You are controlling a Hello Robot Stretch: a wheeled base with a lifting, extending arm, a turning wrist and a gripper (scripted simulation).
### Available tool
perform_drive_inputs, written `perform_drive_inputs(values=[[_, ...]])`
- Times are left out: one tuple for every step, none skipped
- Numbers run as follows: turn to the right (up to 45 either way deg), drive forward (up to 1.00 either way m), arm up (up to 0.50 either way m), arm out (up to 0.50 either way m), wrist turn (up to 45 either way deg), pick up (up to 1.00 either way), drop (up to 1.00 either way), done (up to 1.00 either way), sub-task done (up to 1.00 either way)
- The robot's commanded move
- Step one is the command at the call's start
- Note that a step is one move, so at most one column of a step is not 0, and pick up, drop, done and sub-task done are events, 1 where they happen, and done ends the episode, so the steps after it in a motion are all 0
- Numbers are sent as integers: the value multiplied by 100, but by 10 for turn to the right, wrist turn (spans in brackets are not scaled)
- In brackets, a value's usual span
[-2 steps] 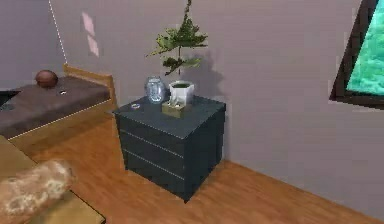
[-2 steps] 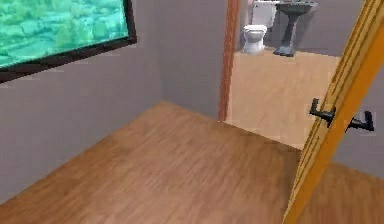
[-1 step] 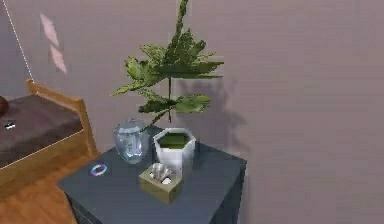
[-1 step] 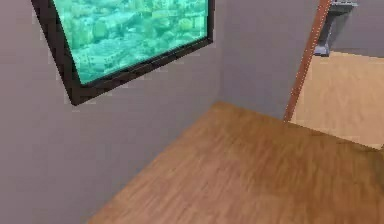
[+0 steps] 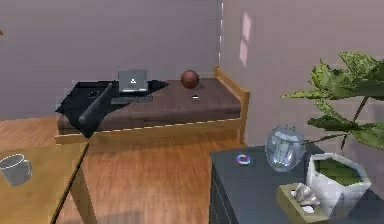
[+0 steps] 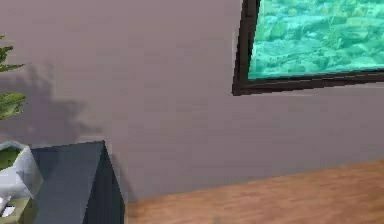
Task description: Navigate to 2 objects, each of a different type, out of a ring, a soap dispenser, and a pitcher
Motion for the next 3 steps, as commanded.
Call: perform_drive_inputs(values=[[-90,0,0,0,0,0,0,0,0],[0,100,0,0,0,0,0,0,0],[-60,0,0,0,0,0,0,0,0]])
